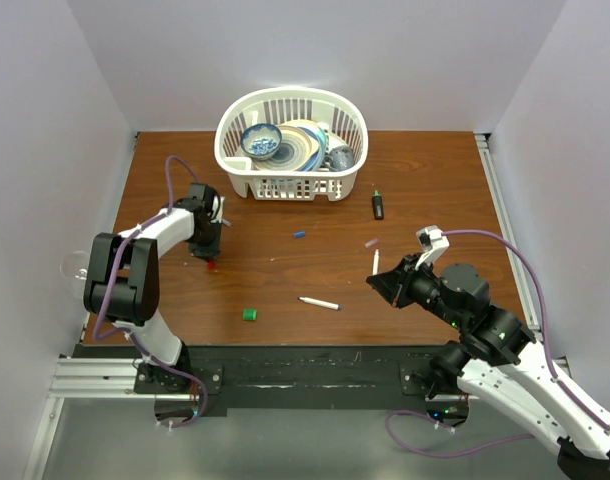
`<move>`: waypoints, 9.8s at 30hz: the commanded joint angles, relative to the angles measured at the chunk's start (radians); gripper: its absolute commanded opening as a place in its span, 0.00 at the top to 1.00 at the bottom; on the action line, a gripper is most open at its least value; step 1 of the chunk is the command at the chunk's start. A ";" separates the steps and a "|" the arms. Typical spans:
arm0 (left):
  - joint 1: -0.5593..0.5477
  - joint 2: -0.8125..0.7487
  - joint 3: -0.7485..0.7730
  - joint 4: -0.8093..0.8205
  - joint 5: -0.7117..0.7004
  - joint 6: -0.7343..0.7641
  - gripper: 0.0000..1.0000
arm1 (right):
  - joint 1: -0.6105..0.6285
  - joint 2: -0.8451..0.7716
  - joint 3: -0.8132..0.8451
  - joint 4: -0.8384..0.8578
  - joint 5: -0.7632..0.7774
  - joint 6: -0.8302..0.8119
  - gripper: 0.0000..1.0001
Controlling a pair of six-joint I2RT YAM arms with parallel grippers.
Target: Insert the pens into the pen caps
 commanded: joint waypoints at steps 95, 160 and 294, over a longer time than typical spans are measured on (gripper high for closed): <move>-0.362 -0.690 -0.545 1.377 0.689 -0.937 1.00 | 0.183 0.546 0.160 0.627 -0.193 0.061 1.00; -0.820 -0.558 -0.636 1.144 0.526 -0.775 1.00 | 0.011 0.805 0.825 0.337 -0.019 -0.442 1.00; -0.316 -0.756 -0.355 0.349 0.287 -0.518 0.09 | 0.330 0.980 0.118 0.233 0.290 0.027 1.00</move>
